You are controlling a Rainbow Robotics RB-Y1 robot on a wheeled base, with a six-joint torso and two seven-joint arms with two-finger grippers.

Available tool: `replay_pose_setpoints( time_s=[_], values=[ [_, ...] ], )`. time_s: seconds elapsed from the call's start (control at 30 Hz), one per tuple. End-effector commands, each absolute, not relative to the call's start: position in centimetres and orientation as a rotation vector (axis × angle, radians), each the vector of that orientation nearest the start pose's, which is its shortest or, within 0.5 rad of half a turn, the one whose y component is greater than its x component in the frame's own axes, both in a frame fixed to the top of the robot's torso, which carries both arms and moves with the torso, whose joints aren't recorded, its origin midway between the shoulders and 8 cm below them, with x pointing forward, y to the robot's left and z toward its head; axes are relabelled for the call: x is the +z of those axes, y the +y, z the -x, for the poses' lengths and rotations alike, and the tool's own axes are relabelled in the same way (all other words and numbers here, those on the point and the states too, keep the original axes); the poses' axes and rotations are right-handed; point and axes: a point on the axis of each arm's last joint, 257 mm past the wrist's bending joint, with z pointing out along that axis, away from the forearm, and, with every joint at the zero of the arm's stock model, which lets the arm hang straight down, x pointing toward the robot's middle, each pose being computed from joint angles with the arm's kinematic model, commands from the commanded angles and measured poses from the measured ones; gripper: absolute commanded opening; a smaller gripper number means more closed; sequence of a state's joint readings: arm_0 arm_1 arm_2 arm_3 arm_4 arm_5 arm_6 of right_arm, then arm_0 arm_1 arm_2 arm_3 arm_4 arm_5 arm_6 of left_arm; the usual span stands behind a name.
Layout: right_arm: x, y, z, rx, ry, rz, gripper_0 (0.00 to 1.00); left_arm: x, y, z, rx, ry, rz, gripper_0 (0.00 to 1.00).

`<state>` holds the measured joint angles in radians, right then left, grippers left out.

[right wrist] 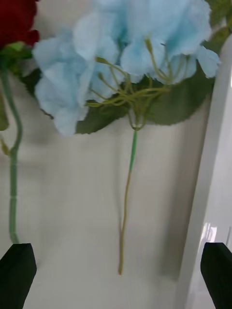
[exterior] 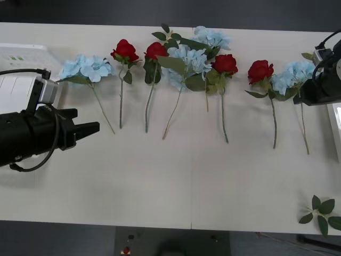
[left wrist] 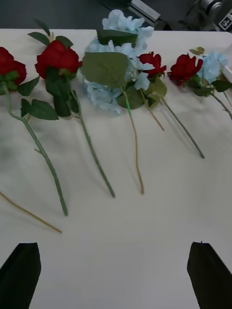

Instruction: Put the red flowers into the right box and the blue flowers into the left box

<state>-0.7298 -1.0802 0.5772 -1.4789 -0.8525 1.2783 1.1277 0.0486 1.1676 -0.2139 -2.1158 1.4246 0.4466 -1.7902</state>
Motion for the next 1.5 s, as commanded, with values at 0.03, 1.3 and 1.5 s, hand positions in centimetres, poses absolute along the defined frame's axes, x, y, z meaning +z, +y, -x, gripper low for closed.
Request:
replay_pose_setpoints(
  time_s=[0.03,1.3,1.5],
  values=[
    [-19.4,-43.7,-54.6,-0.306,2.586,-0.081,1.0,-14.7,21.6,-45.7,-0.555,1.937,-0.439,0.88],
    [-31.2,-41.5,-60.0,-0.048,2.457,-0.338,0.0,-19.7,29.6,-60.5,-0.334,2.017,-0.168,0.88],
    [-31.3,-41.5,-59.9,-0.047,2.46,-0.336,0.0,-20.2,31.9,-61.1,-0.324,2.016,-0.088,0.88]
  ],
)
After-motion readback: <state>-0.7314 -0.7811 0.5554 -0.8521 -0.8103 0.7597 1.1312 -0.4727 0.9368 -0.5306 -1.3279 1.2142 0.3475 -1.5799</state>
